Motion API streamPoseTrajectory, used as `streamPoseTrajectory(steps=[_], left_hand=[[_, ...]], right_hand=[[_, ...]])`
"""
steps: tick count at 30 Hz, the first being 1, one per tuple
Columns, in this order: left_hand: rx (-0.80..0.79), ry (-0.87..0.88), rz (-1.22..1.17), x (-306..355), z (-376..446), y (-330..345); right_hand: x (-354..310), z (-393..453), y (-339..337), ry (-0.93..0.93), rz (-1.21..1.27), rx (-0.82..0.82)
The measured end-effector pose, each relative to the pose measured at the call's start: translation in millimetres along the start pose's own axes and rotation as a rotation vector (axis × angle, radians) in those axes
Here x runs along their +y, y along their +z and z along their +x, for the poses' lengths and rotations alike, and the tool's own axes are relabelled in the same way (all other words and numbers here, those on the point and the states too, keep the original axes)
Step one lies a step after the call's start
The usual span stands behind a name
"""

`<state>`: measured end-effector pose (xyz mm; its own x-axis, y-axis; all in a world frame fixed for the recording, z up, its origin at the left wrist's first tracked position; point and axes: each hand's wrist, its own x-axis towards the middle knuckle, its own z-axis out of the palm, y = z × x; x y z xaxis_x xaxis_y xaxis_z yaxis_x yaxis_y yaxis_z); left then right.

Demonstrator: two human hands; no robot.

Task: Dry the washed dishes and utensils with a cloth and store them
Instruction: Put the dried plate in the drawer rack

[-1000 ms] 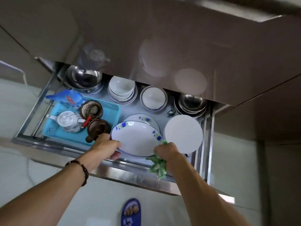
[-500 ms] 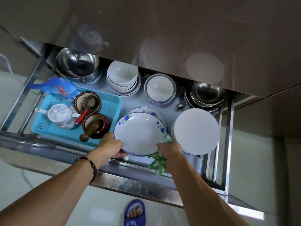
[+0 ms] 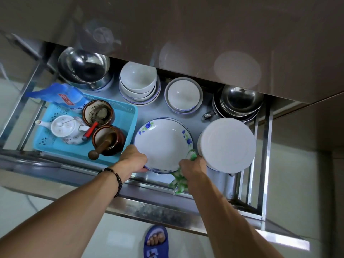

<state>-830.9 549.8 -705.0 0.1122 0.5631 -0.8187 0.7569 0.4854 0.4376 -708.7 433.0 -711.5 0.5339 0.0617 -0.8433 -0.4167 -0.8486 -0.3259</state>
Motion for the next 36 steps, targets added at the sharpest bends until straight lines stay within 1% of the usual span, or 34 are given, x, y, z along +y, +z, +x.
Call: streamPoseTrajectory(steps=[4,11,16,20,22,24,25,26,27,29,30,31,33,34,36], left_hand=[[-0.054,-0.048,-0.014,-1,-2,7],[-0.076,-0.045,0.006,-2,-5,10],[-0.036,-0.042,-0.01,2,-7,6],[-0.059,-0.056,-0.005,1,-11,3],[-0.031,-0.028,0.094,4,-19,1],[0.008,0.073,0.353,13,-32,-2],[0.025,0.149,0.461,19,-39,-2],[0.027,0.25,0.519,26,-48,-2],[0.005,0.383,0.535,32,-57,-1],[-0.114,0.673,0.522,49,-83,0],[-0.175,0.782,0.543,58,-96,0],[-0.195,0.865,0.58,67,-110,1],[-0.167,0.958,0.621,91,-144,4],[-0.153,0.962,0.634,105,-166,4],[-0.133,0.916,0.675,134,-211,5]], right_hand=[[2,-7,-3,-0.034,-0.037,-0.005],[7,-15,-15,-0.11,-0.189,0.003],[9,-21,-18,-0.147,-0.163,-0.051],[9,-33,-22,-0.288,-0.117,-0.089],[7,-41,-27,-0.326,-0.085,-0.11],[4,-52,-37,-0.366,-0.038,-0.149],[2,-56,-43,-0.403,-0.051,-0.16],[-2,-64,-51,-0.436,-0.08,-0.167],[-4,-69,-58,-0.467,-0.119,-0.175],[-13,-85,-77,-0.554,-0.214,-0.186],[-18,-94,-88,-0.594,-0.266,-0.207],[-23,-104,-103,-0.613,-0.306,-0.242],[-34,-131,-138,-0.615,-0.331,-0.313],[-39,-148,-159,-0.621,-0.305,-0.332],[-45,-176,-203,-0.648,-0.199,-0.332]])
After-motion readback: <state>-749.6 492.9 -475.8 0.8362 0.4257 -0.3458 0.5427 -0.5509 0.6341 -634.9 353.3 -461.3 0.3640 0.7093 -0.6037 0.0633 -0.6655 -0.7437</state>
